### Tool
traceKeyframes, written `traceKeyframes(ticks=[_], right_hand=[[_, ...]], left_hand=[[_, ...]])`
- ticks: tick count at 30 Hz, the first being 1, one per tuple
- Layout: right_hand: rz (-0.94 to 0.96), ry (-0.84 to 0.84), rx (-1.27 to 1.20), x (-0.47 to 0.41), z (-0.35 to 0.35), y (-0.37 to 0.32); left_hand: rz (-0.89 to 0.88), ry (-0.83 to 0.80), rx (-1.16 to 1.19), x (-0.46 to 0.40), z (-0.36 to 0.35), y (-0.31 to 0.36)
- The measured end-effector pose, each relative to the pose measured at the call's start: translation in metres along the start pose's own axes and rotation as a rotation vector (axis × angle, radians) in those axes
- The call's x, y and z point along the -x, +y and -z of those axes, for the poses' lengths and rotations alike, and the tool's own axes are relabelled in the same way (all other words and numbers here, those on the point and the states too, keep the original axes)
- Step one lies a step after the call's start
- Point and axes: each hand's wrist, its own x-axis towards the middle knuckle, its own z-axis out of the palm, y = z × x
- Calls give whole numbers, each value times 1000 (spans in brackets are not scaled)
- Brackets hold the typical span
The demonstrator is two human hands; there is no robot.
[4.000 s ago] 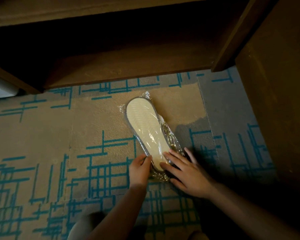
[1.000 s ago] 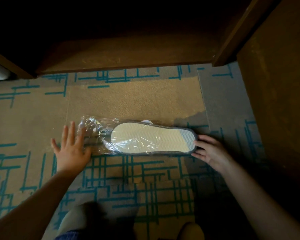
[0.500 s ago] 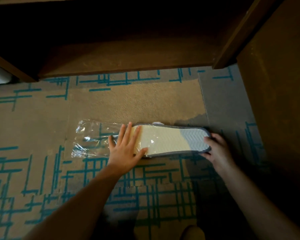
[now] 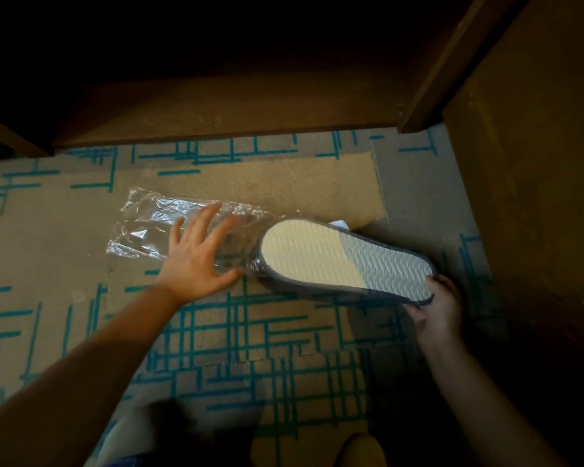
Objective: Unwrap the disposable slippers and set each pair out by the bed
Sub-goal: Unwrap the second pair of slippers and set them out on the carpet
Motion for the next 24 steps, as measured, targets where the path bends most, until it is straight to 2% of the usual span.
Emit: traceKeyframes(ticks=[2, 3, 6, 8, 10, 13, 15, 17, 20, 22, 24], right_hand=[[-46, -10, -112, -1, 0, -2], [-64, -13, -160, -1, 1, -4], [-77, -3, -208, 0, 5, -8], [-90, -3, -213, -1, 7, -6], [-112, -8, -212, 0, 8, -4], [-125, -19, -182, 3, 8, -5], [-100, -40, -155, 7, 8, -5], [-74, -57, -137, 10, 8, -6], [-48, -72, -77, 14, 7, -8], [-46, -85, -71, 16, 6, -8], [-50, -106, -56, 19, 3, -5]], left_hand=[[73, 138, 48, 10, -1, 16], [96, 139, 33, 16, -4, 23], [127, -36, -55, 24, -19, 28], [211, -131, 10, 20, -24, 22], [250, -166, 79, 11, -25, 16], [210, -229, 94, -14, -21, 5], [205, -260, 207, -37, -12, 6], [277, -191, 481, -58, 4, 20], [421, 55, 792, -75, 28, 46], [389, 168, 834, -71, 38, 60], [271, 134, 746, -53, 38, 69]])
